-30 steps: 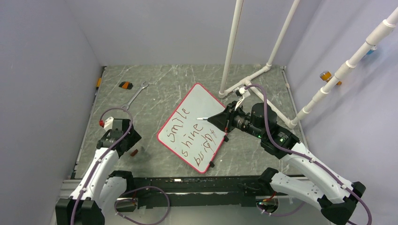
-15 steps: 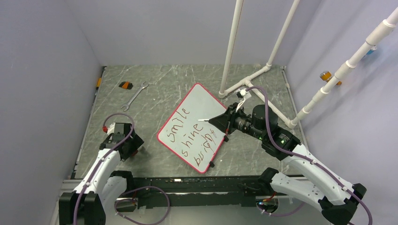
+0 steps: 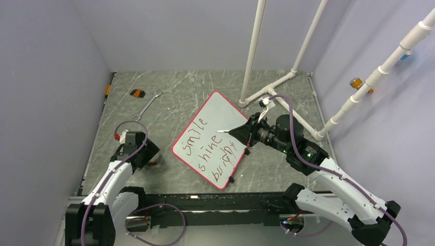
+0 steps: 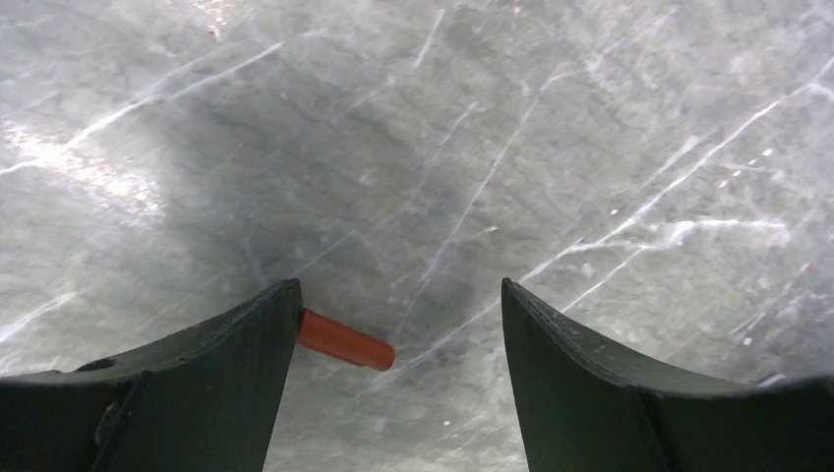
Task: Write a sentence on the whiteboard
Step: Adjust the pen cap at the center of the board, then pick up the pen cap from the center of the board.
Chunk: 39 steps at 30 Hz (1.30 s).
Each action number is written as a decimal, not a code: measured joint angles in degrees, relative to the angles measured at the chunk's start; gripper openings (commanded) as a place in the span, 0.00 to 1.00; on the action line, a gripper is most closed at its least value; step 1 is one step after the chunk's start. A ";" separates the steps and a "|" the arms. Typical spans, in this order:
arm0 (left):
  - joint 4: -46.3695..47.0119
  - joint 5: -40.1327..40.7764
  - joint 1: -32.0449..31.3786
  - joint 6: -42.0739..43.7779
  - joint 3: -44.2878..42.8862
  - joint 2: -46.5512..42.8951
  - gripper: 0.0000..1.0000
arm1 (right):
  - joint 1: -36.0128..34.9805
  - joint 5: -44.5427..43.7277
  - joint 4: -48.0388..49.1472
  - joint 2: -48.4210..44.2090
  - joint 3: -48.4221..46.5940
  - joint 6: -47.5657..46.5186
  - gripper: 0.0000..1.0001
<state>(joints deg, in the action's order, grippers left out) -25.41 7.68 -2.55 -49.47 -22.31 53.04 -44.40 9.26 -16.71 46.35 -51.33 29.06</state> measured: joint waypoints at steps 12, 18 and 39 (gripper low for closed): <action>5.44 -1.77 -2.58 -2.51 0.74 1.44 0.72 | 0.00 -0.15 -0.48 -0.66 0.31 -0.09 0.00; -1.20 0.02 -2.91 -4.55 1.29 -4.00 0.71 | 0.00 -0.37 -0.48 -1.36 0.35 -0.11 0.00; -0.50 -0.74 -2.91 -12.94 2.93 -2.73 0.39 | 0.00 0.04 -0.37 0.66 0.35 -0.04 0.00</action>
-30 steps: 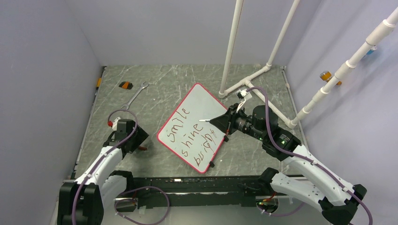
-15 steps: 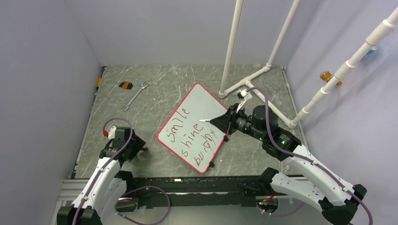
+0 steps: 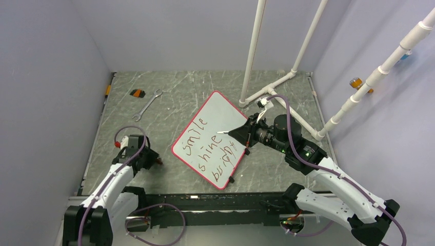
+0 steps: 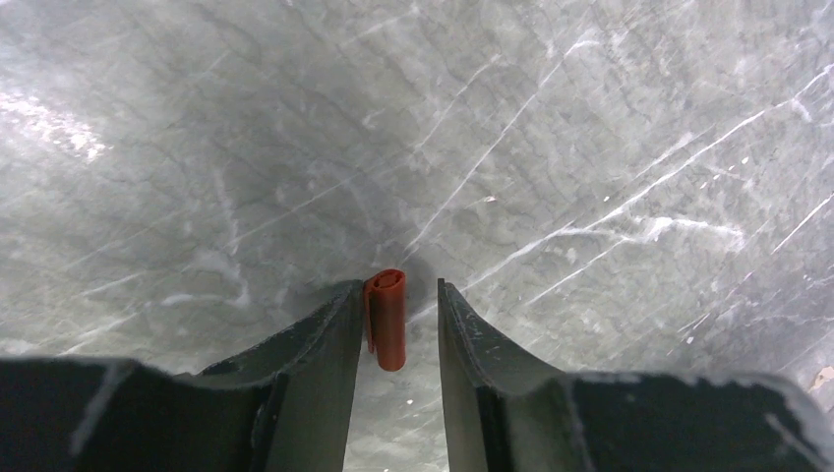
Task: Write a sentence on the whiteboard
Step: Pick up the pen cap from the center of the board.
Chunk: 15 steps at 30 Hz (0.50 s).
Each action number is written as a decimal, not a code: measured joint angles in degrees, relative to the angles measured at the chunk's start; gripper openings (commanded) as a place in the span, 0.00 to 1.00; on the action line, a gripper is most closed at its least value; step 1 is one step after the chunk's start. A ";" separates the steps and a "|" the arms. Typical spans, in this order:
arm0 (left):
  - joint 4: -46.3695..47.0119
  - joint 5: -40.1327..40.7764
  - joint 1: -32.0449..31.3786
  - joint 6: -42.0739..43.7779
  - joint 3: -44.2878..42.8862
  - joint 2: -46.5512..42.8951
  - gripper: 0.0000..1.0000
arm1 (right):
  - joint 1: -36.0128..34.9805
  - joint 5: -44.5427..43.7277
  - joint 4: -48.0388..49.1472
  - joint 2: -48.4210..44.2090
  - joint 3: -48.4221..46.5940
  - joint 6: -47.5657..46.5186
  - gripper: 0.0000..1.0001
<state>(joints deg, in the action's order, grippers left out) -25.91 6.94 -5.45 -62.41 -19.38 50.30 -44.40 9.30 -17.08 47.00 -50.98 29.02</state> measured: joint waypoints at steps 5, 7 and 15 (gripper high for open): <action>1.55 -1.01 0.00 -0.26 -1.16 3.45 0.30 | 0.00 -0.02 0.00 -0.02 0.00 -0.04 0.00; 2.25 -1.33 0.00 -0.24 -1.18 4.17 0.28 | 0.00 -0.04 0.00 -0.02 0.00 -0.07 0.00; 3.91 -0.98 -2.75 1.79 -4.35 10.01 0.39 | 0.00 -0.46 -0.04 -0.09 0.00 -0.83 0.00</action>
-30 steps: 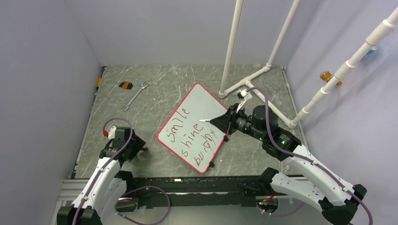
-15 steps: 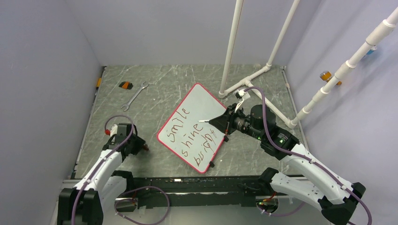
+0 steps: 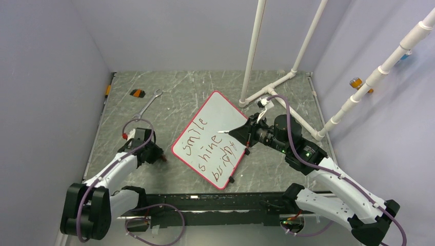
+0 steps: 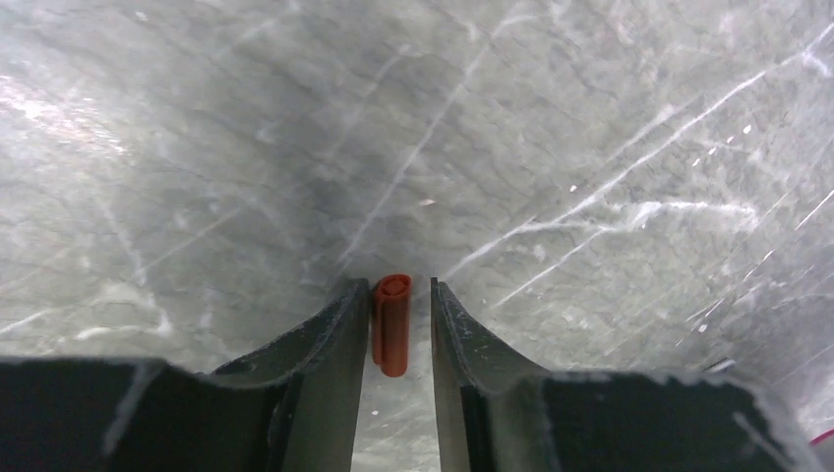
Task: Write a sentence on the whiteboard
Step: Pick up the pen cap from the center of the board.
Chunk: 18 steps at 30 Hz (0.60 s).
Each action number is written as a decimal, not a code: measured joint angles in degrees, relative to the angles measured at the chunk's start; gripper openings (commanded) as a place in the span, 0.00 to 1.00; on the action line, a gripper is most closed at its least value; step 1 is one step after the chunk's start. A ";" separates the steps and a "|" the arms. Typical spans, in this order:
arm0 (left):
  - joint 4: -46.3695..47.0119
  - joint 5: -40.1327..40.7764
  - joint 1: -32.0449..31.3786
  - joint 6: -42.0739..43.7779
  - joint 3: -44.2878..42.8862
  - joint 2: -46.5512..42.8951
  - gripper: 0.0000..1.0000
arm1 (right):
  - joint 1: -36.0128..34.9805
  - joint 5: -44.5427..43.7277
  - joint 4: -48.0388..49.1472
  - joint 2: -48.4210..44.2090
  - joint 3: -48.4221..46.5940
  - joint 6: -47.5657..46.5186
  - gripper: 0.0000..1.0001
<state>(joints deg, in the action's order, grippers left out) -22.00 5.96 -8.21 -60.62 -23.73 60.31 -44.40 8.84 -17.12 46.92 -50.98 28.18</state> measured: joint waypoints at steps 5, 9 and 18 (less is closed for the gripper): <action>-1.16 3.23 -4.83 1.77 -1.81 1.42 0.42 | 0.00 -1.09 -0.20 -0.52 0.00 -0.59 0.00; -4.55 5.88 -6.67 2.45 -2.84 1.64 0.39 | 0.00 -1.38 -0.33 -0.94 0.00 -0.76 0.00; -11.52 9.44 -8.33 3.43 -8.87 9.11 0.35 | 0.00 -1.55 -0.37 -0.94 0.00 -1.16 0.00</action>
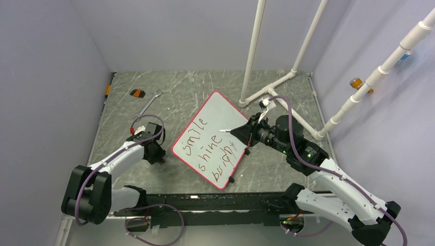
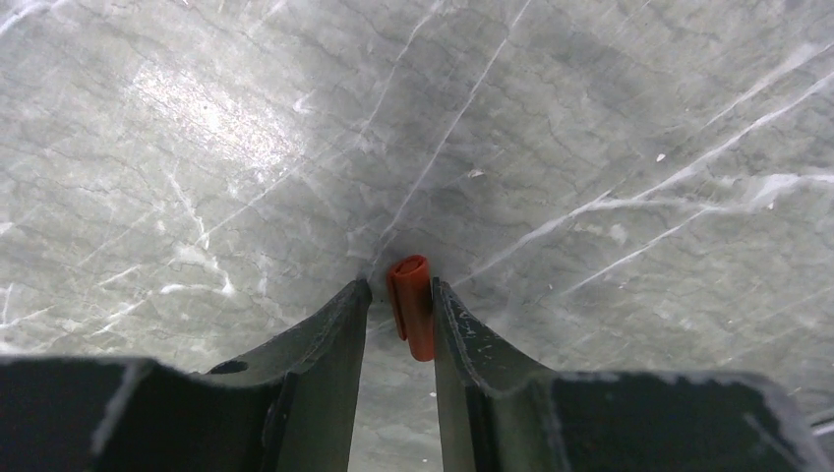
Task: Write a sentence on the whiteboard
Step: Pick up the pen cap from the center of the board, then insert the whiteboard marker without the cap into the pen cap.
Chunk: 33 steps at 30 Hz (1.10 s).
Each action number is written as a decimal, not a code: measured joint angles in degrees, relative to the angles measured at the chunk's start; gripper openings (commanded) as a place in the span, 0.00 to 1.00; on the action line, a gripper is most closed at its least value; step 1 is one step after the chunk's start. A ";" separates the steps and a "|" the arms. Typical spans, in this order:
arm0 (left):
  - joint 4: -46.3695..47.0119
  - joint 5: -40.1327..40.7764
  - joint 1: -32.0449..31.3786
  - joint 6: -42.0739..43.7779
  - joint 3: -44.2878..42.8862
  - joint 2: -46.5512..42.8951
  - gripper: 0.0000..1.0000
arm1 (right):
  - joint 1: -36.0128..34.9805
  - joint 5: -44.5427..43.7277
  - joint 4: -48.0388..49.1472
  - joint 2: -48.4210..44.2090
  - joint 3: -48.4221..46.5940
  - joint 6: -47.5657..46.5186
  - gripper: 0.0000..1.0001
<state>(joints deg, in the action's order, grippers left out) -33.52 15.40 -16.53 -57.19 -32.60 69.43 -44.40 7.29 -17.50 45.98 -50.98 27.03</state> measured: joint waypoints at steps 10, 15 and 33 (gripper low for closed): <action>-1.07 0.92 -0.76 1.11 -1.57 2.62 0.00 | 0.00 -1.11 -0.13 -0.24 -0.02 -1.40 0.00; -1.31 1.01 -0.87 1.64 -2.45 3.23 0.00 | 0.00 -1.27 -0.83 -0.24 -0.02 -1.55 0.00; -9.14 7.06 -0.79 2.73 -13.44 -24.44 0.00 | -0.02 10.01 11.30 3.69 0.00 -3.54 0.00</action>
<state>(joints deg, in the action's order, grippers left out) -42.65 22.46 -17.32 -54.46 -46.04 44.99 -44.42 17.30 -6.20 49.67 -50.98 23.49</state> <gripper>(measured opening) 0.036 0.132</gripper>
